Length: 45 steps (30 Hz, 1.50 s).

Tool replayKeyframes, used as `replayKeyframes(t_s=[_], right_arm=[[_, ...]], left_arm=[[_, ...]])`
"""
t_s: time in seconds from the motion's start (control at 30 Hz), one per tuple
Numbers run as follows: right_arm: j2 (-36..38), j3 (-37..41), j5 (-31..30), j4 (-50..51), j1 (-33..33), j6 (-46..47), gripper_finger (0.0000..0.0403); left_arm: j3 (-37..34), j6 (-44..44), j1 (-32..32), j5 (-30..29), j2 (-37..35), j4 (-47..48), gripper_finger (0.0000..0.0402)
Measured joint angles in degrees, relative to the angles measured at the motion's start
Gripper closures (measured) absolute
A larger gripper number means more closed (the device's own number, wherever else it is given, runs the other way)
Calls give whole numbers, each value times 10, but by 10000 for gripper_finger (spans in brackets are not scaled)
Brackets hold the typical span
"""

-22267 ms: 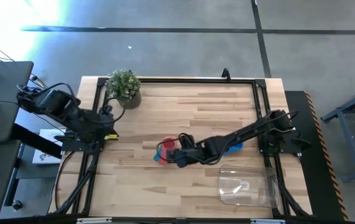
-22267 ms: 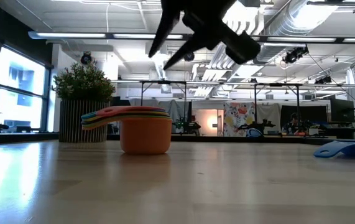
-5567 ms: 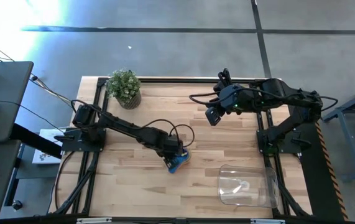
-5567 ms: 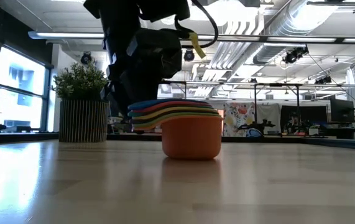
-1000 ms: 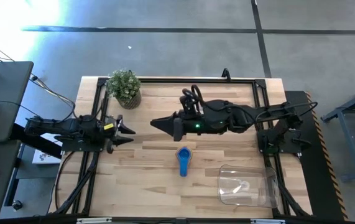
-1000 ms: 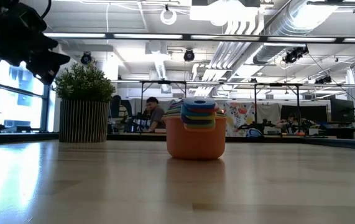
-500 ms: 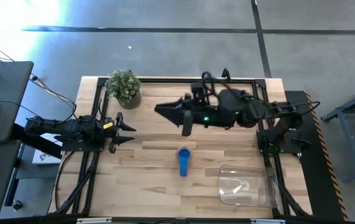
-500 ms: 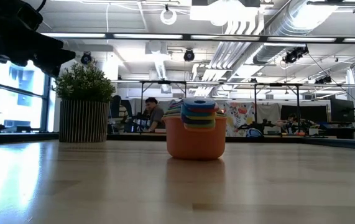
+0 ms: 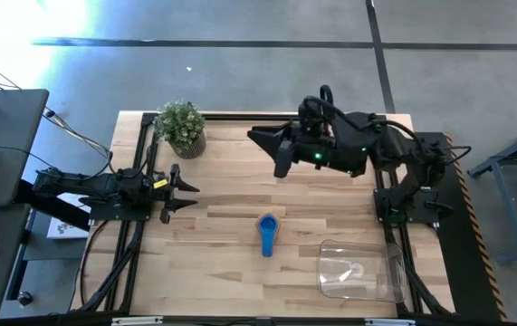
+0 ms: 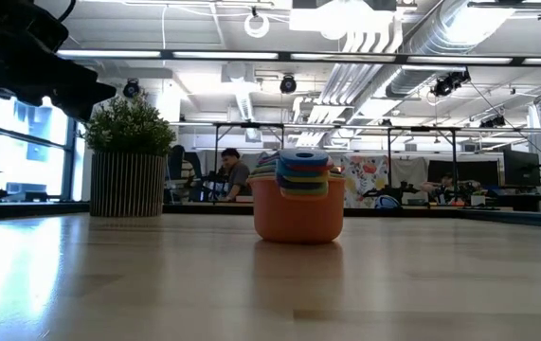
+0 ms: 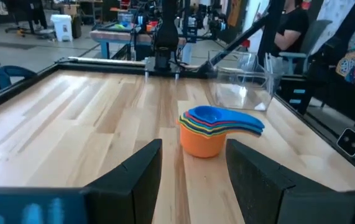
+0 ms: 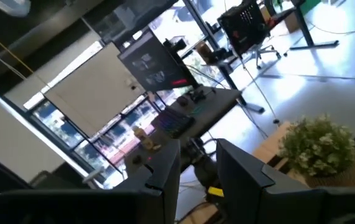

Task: Nest measuring cups in basket
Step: Put the nested measuring cups into the transparent bin

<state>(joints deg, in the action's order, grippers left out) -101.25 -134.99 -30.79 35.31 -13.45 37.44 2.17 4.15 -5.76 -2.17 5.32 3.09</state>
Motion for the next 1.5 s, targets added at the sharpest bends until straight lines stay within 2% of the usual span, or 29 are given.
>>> replayKeyframes(t_s=[0.2,0.4,0.7,0.9,1.1,1.5], right_arm=[[0,2,17,32,20,2,306],[-9,2,17,107,35,64,306],[-70,3,74,219,33,261,306],[-113,3,135,242,22,363,306],[-140,3,149,268,8,422,306],[-181,3,139,399,-30,551,306]], left_arm=[[0,1,0,0,0,0,234],[0,3,0,0,0,0,234],[0,3,0,0,0,0,234],[0,3,0,0,0,0,234],[0,2,0,0,0,0,234],[0,2,0,0,0,0,234]])
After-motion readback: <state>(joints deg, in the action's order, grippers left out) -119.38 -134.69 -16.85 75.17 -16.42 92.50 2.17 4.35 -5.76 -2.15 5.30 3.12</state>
